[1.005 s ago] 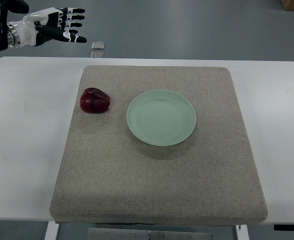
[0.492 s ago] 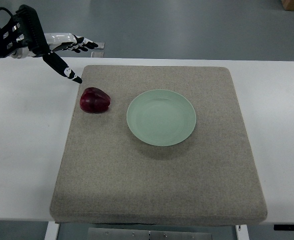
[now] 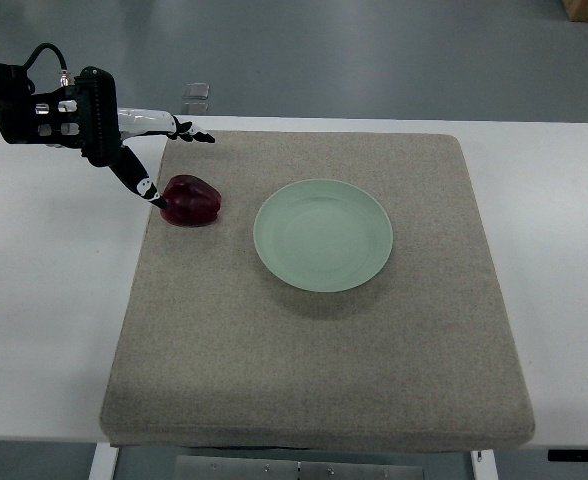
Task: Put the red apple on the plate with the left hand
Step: 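Move the open left hand down over the dark red apple, then close the left hand fingers around the apple and lift it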
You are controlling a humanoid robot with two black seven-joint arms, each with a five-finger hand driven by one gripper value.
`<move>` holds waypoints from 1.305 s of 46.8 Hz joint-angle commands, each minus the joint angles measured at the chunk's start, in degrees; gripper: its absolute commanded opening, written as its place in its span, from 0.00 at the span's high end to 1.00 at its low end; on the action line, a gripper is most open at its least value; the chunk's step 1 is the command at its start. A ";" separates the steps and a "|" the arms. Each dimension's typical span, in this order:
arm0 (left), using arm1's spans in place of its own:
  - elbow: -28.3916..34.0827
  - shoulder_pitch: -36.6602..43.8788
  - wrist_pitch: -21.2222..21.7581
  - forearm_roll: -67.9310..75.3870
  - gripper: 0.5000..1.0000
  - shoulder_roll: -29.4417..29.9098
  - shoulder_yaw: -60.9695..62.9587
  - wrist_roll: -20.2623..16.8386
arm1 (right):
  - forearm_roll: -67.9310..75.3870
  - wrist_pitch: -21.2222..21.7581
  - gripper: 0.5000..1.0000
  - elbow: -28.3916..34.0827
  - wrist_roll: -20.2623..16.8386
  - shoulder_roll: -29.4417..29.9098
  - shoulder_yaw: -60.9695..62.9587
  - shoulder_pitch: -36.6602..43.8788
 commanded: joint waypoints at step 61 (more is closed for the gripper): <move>2.27 5.37 6.23 15.58 0.41 -6.43 0.82 0.09 | 0.00 0.06 0.08 0.00 0.00 0.00 0.00 0.00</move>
